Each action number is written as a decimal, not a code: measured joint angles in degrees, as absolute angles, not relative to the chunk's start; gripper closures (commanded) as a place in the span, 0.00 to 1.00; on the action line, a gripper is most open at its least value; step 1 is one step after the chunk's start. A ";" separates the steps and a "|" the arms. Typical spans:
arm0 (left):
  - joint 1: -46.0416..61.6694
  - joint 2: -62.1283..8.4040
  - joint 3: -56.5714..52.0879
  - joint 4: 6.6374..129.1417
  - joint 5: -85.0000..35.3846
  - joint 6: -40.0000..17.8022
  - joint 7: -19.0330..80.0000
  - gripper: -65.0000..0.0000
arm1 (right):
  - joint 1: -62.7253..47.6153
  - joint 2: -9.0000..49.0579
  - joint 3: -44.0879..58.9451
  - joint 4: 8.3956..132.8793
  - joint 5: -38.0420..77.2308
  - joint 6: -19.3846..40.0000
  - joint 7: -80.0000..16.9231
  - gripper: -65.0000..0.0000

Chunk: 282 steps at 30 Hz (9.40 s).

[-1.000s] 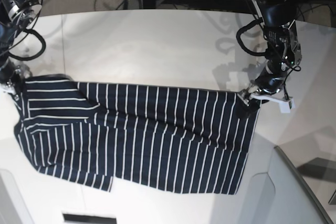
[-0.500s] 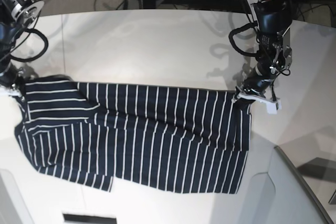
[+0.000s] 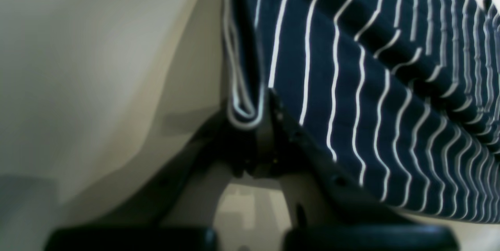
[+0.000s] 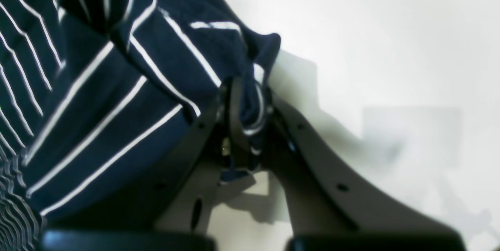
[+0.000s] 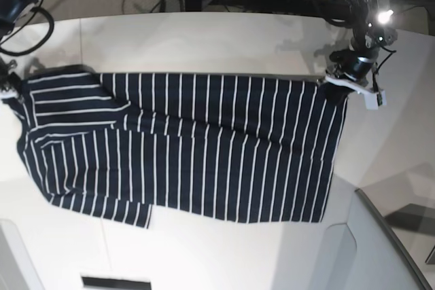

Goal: Layout the t-shirt on the table in an organized manner, then fold the t-shirt properly
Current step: 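Drag the shirt edge with both grippers away from the hem to straighten, then reach the right gripper down to the shirt's folded corner and grasp it, then pull the shirt edge taut with both grippers, spreading it flat, then drag the shirt edge with both grippers away from the hem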

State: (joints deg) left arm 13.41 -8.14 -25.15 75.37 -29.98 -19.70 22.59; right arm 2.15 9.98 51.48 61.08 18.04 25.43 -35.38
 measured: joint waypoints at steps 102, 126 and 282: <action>29.06 -6.24 -43.53 88.38 -29.45 -19.90 22.68 0.01 | 14.24 0.62 41.56 71.64 17.54 33.06 -54.37 1.00; 29.06 -6.31 -43.40 88.38 -29.43 -19.90 22.65 0.01 | 23.81 1.87 41.28 54.41 17.72 33.01 -44.62 0.47; 29.50 -5.54 -20.56 91.94 -2.24 -16.91 19.97 1.00 | -9.08 12.40 31.00 85.49 18.02 24.62 -40.88 0.83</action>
